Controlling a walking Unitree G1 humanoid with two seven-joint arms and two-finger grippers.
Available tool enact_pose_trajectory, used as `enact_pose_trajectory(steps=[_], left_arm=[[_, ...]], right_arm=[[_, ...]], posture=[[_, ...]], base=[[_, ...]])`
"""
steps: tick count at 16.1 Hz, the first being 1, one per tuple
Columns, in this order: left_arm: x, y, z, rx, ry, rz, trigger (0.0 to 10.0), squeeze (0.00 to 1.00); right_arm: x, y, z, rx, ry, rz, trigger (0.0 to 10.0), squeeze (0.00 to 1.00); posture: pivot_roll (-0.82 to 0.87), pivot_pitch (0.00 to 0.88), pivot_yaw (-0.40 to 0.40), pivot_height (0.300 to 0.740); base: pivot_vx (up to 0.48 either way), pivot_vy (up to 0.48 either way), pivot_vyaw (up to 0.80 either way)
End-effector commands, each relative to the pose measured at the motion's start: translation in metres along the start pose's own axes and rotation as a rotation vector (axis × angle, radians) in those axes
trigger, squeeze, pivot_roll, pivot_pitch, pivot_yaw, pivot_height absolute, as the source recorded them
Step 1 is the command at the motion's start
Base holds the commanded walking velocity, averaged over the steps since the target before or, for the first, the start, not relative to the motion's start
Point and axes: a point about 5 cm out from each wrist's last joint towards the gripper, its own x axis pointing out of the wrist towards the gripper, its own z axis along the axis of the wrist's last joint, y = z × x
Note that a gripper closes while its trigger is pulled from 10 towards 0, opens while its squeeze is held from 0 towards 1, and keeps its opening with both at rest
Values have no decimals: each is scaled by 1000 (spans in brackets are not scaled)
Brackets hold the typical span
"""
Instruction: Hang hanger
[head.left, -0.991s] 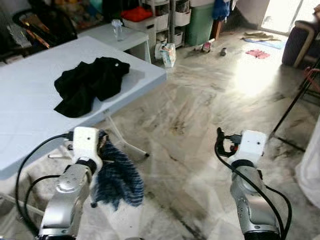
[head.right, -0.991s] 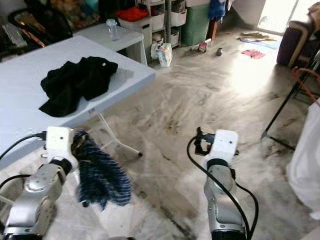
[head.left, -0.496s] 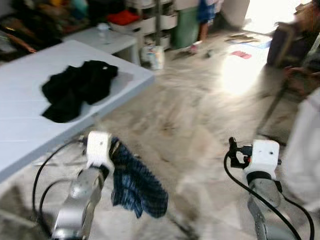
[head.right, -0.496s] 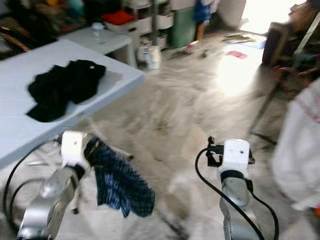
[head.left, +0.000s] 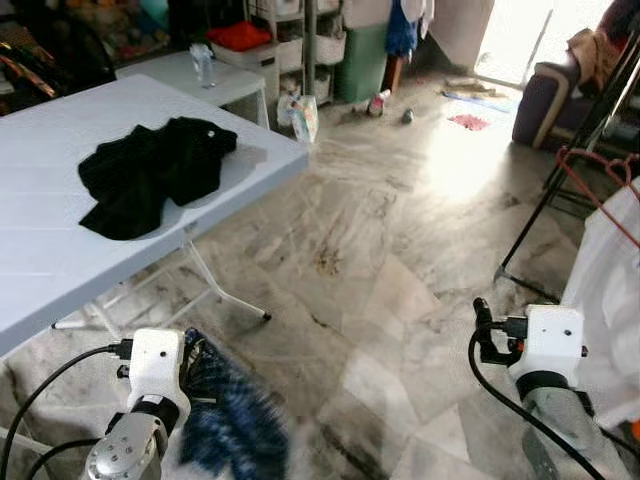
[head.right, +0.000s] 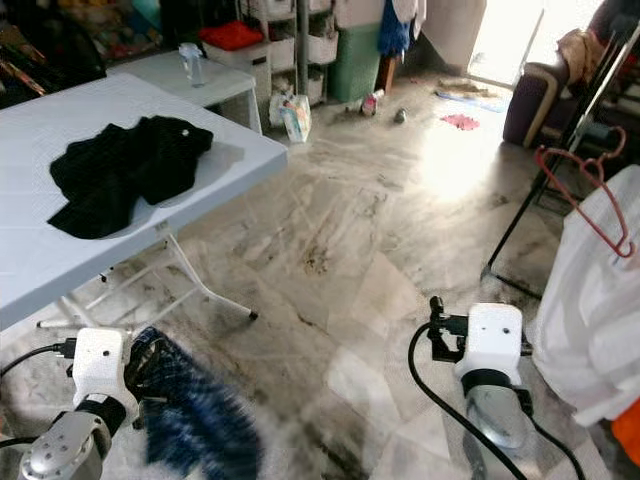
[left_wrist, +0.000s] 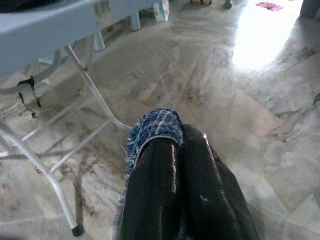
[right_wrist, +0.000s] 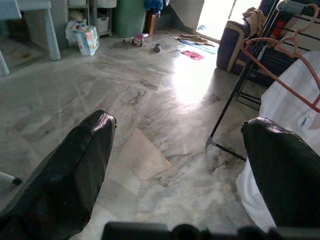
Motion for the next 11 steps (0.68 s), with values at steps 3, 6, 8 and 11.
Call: enact_pose_trajectory(steps=[3,6,8,11], left_arm=[[19,-3,32,-15,-109,-47,10000,0],[25,-4,40,-59,-155,-60,10000,0],[26,-3,39,-47,-160,-46,10000,0],[26,-6,38,-71,-154,-78,10000,0]], right_arm=[[5,6,18,15,-52,8,10000,0],[8,4,20,8,-56,12,10000,0],[9,5,22,11,-59,21,10000,0],[10,9,23,24,-58,29,10000,0]], posture=[[-5,0,-21,740],[-14,2,-27,740],[-17,6,-31,740],[-17,9,-32,740]], base=[[0,0,-510],[0,0,-725],[0,0,-400],[0,0,0]])
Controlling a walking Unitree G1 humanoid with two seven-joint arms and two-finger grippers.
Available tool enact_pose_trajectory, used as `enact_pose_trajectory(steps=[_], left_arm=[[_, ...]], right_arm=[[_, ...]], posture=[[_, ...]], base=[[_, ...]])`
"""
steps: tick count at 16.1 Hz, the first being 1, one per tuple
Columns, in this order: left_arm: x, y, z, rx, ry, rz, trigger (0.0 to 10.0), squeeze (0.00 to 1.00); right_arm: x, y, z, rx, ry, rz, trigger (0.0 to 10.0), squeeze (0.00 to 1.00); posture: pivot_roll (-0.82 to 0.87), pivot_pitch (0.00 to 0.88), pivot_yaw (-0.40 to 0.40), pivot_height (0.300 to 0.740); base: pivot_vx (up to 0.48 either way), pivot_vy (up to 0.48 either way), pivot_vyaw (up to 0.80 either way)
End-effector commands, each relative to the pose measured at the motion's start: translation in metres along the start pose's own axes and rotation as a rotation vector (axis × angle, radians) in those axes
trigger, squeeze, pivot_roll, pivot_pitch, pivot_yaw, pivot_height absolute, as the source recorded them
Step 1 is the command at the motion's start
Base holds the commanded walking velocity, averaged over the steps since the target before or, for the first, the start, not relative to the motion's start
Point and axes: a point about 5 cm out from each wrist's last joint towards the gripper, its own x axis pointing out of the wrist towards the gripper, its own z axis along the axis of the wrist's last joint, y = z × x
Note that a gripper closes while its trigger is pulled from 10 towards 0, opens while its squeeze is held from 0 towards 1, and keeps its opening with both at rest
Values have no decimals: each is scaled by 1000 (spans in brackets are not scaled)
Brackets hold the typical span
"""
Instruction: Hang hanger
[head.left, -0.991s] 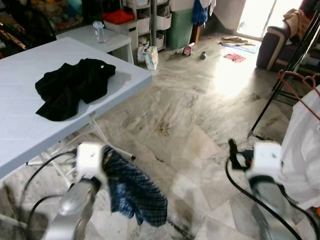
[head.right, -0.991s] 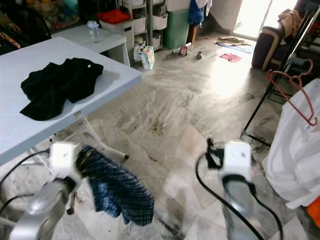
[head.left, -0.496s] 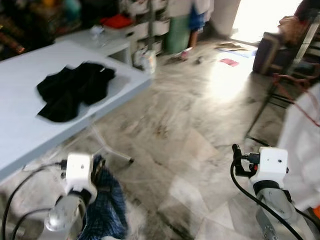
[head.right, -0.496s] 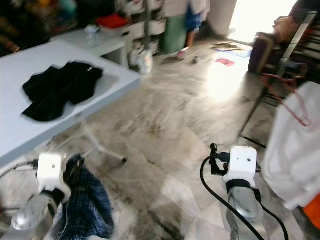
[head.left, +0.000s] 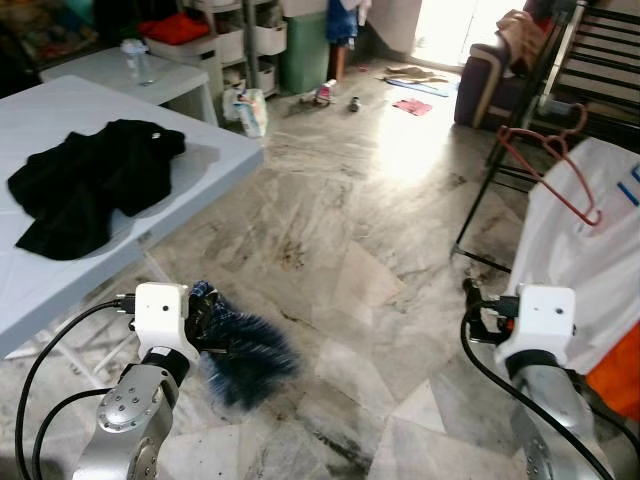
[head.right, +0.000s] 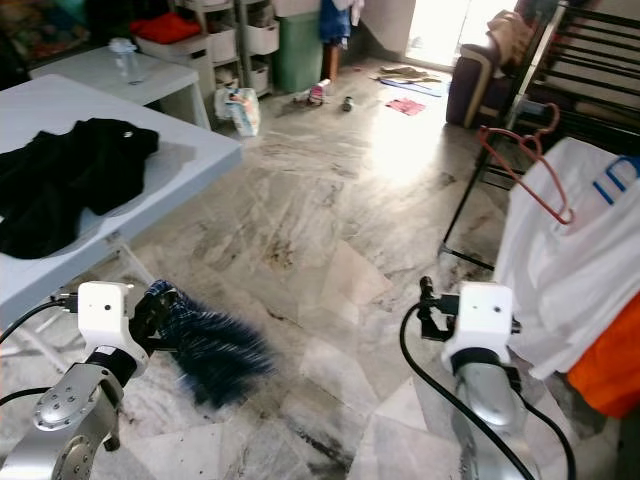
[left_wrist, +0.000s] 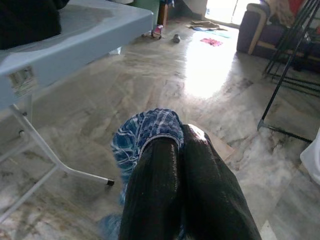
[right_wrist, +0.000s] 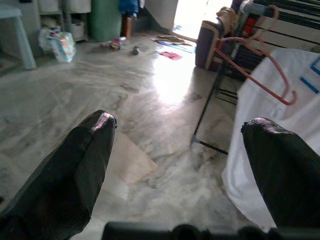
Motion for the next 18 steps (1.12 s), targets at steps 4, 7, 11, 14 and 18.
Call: enact_pose_trajectory(steps=[4,7,11,14,18], left_arm=[[4,-6,3,-19,-16,-41,10000,0],[6,-8,4,-29,-23,-55,10000,0],[8,-10,2,-24,-8,-45,10000,0],[11,-8,1,-14,-1,-11,10000,0],[12,-7,1,-8,-1,19,10000,0]], right_arm=[[2,6,4,13,-6,6,10000,0],[6,8,5,17,-10,10,10000,0],[7,11,5,14,-13,15,10000,0],[7,13,5,21,-13,26,10000,0],[9,14,5,23,-12,32,10000,0]], posture=[[-16,5,-31,740],[-10,6,-31,740],[-8,6,-30,740],[-7,9,-33,740],[-6,8,-37,740]], base=[[126,0,-630],[277,0,-800],[147,0,-345],[0,0,0],[0,0,0]])
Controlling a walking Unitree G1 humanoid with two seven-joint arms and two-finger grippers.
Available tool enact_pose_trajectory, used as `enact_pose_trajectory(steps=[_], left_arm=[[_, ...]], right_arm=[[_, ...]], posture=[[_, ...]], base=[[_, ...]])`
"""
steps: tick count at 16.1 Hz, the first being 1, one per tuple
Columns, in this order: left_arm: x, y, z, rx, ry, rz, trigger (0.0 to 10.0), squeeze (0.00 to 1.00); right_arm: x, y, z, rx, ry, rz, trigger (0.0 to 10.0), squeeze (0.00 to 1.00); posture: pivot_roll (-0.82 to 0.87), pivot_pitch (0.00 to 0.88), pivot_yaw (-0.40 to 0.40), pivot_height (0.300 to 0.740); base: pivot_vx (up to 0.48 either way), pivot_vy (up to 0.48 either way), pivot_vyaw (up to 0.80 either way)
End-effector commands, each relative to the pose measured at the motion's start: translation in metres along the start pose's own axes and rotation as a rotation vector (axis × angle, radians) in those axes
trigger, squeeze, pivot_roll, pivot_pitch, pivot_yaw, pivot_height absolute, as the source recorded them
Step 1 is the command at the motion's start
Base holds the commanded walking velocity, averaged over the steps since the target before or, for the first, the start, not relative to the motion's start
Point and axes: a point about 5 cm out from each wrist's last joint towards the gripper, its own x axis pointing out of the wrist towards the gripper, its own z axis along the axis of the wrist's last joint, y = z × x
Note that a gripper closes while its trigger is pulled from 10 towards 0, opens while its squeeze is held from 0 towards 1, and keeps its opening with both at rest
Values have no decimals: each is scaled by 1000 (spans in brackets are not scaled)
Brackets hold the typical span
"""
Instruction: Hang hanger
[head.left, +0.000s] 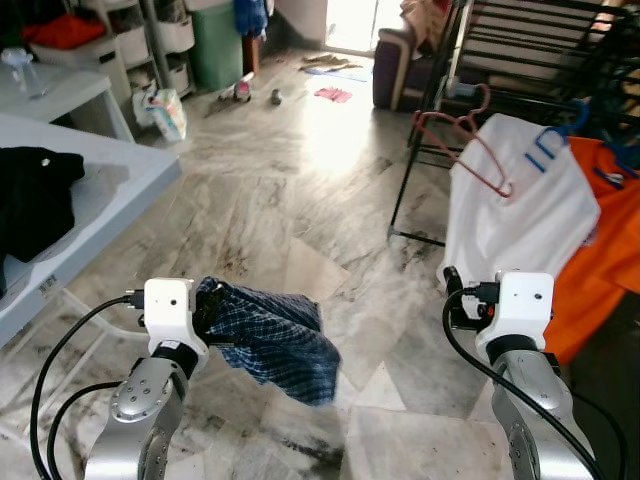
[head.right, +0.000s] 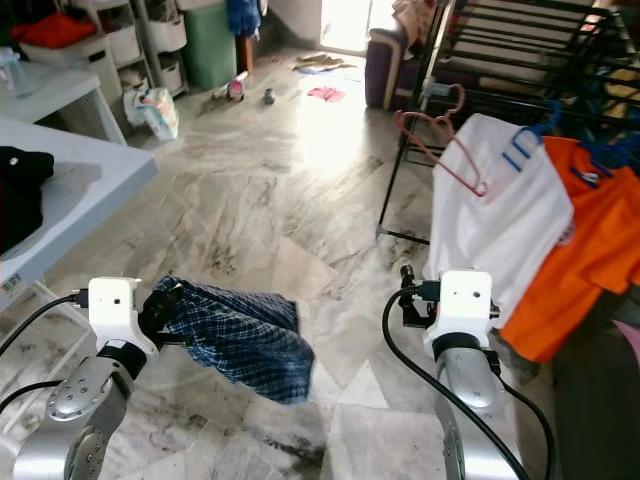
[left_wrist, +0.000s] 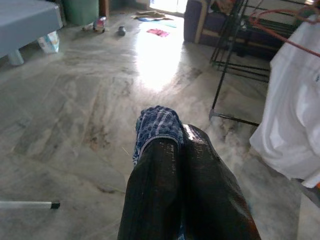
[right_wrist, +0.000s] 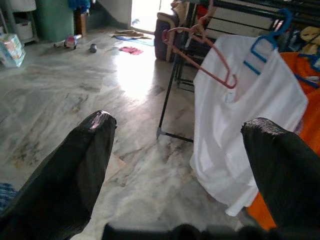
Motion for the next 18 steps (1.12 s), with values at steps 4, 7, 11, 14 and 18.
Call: enact_pose_trajectory(steps=[4,7,11,14,18], left_arm=[[3,-2,0,-1,-5,4,10000,0],[3,-5,1,-9,-8,-18,10000,0],[4,-8,3,-17,-24,-46,10000,0],[6,-11,9,-33,-55,-63,10000,0],[5,-9,8,-25,-49,-59,10000,0]], right_arm=[[2,-1,0,-1,2,1,10000,0],[2,-1,1,-20,3,7,10000,0],[1,-1,-1,4,15,0,10000,0],[1,1,-1,6,16,-3,10000,0],[0,2,-4,11,23,0,10000,0]], posture=[[-9,6,-43,740],[-12,9,-44,740],[-17,11,-41,740],[-21,18,-35,740],[-16,18,-37,740]], base=[[0,0,0],[0,0,0],[127,0,0],[299,0,0],[390,64,0]])
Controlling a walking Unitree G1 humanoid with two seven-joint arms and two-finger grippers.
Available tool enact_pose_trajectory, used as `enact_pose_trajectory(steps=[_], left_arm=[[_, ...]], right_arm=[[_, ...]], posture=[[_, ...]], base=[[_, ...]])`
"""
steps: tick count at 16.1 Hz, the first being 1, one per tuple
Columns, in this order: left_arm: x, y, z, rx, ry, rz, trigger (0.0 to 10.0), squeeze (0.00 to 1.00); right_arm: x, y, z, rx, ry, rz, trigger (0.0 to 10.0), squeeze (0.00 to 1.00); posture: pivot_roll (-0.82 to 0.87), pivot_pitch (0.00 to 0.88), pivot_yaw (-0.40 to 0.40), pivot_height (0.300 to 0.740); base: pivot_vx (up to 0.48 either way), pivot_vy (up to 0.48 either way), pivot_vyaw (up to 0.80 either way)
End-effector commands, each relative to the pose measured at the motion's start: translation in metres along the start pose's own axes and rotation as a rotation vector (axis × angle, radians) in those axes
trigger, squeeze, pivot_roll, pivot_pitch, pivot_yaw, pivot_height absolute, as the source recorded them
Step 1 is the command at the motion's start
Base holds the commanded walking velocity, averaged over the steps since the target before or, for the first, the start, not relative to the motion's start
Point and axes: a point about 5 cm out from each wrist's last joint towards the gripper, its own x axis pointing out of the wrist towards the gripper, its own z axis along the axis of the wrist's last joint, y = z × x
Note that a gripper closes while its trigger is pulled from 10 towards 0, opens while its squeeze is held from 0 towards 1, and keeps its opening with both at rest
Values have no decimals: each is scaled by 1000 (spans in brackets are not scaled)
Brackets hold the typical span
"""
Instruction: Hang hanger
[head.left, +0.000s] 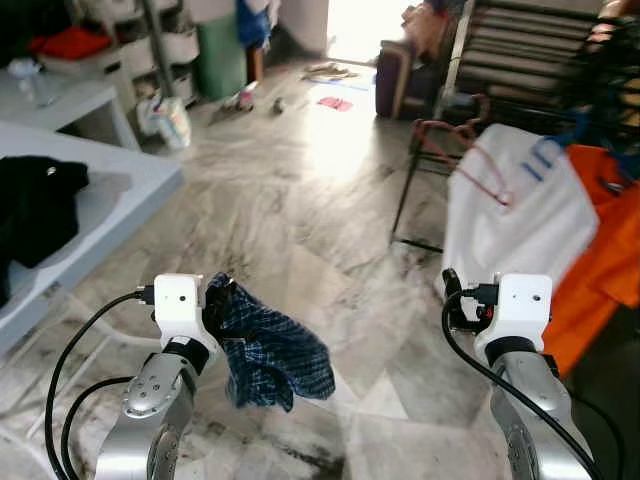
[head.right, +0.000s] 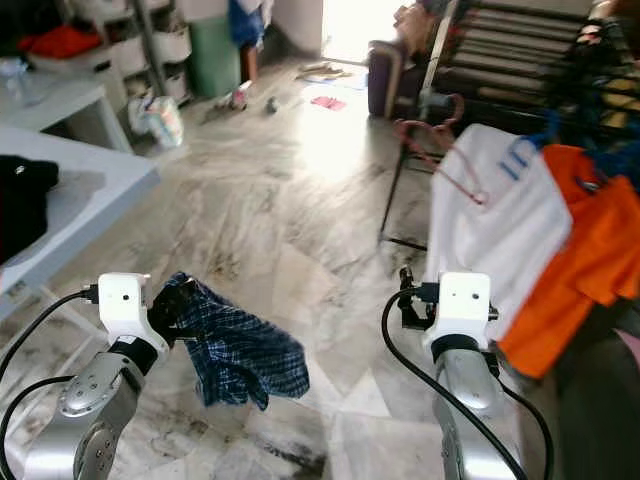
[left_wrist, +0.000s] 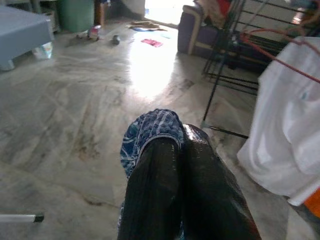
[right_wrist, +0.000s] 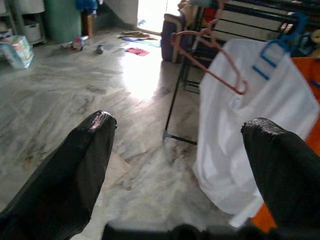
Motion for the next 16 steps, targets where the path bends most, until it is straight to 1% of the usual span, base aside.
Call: enact_pose_trajectory(steps=[1,10,14,15,16], left_arm=[[1,0,4,13,-15,-10,10000,0],[1,-4,1,32,-15,-25,10000,0],[3,-3,-1,45,2,-7,10000,0],[3,-1,-2,80,7,8,10000,0],[2,2,-2,93,7,24,10000,0]], right_arm=[[1,1,-2,2,14,-2,10000,0],[5,4,-2,-4,12,10,10000,0],[6,4,-3,-3,14,5,10000,0],[6,5,-5,2,17,0,10000,0],[6,6,-7,9,19,-3,10000,0]], posture=[[-12,20,-38,740],[-8,9,-50,740],[-1,15,-46,740],[13,10,-30,740],[16,8,-28,740]], base=[[401,262,0],[402,261,0],[392,0,0],[0,0,0],[0,0,0]])
